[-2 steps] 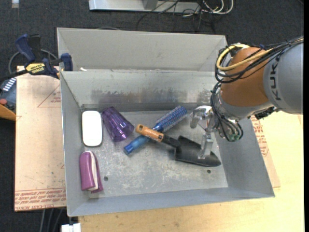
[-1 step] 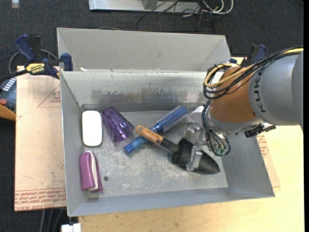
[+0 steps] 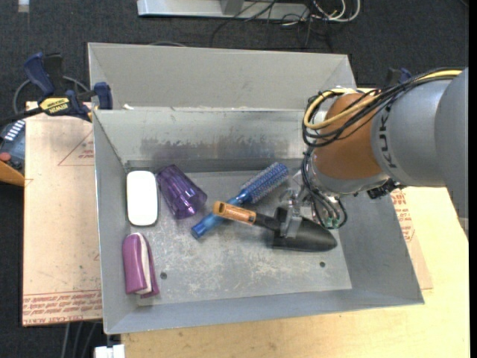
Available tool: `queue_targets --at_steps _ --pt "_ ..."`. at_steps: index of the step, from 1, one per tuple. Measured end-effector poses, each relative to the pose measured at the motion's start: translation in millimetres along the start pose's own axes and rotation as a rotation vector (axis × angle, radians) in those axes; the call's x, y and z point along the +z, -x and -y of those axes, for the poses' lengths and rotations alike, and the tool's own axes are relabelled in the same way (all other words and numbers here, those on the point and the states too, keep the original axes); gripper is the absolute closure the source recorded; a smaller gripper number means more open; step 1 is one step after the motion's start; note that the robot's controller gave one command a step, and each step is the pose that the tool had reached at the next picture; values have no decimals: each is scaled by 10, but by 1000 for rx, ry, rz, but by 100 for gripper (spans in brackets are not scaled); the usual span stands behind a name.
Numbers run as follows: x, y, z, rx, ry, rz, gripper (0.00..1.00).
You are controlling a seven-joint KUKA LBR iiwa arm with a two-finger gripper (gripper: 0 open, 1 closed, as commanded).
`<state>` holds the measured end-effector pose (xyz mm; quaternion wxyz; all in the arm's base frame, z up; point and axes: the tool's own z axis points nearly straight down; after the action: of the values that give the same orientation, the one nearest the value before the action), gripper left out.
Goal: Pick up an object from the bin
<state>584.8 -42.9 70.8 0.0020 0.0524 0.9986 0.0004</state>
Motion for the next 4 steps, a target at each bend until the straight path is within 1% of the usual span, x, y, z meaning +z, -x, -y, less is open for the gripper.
queue_targets --at_steps 1,2,3,4 --pt "0 0 0 0 0 0 100" --pt "-904 -97 -14 -2 1 -3 100" --pt "-255 -119 -51 19 1 5 100" --pt "-856 -190 -144 30 1 -5 100"
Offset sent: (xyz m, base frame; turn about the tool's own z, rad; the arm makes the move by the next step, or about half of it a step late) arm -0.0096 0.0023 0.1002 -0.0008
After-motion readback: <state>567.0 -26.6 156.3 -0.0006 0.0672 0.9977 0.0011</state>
